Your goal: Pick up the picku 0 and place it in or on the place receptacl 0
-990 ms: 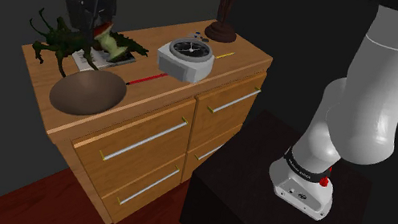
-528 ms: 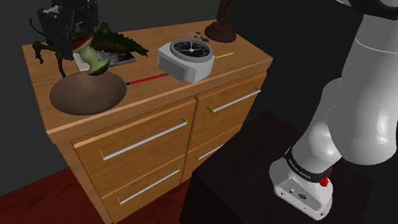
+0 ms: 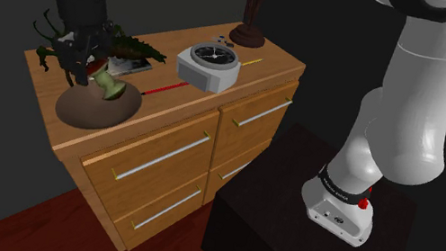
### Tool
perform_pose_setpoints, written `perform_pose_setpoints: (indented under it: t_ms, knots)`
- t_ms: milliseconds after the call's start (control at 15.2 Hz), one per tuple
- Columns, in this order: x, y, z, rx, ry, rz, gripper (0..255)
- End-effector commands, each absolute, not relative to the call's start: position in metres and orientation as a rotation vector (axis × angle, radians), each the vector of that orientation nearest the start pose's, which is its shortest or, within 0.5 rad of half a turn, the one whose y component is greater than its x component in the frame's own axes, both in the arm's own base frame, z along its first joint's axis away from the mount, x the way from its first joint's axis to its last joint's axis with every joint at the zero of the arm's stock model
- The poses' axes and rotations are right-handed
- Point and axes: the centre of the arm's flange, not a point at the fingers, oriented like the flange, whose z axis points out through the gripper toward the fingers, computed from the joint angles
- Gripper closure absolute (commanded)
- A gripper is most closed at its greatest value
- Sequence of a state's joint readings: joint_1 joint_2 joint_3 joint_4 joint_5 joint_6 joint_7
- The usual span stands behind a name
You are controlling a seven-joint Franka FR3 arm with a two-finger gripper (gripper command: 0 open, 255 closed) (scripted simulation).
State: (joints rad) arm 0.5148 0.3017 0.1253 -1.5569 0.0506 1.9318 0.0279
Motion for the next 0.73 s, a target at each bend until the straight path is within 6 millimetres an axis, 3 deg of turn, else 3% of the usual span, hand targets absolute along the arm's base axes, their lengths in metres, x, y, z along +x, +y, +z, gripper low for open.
perform_pose_setpoints:
  t_ms: [0, 132, 660]
  knots:
    - [0.533, 0.389, 0.472, -2.905, -0.881, -0.067, 255]
    - [0.533, 0.389, 0.460, -2.905, -0.881, -0.067, 255]
    - [0.533, 0.389, 0.460, -2.905, -0.881, -0.067, 255]
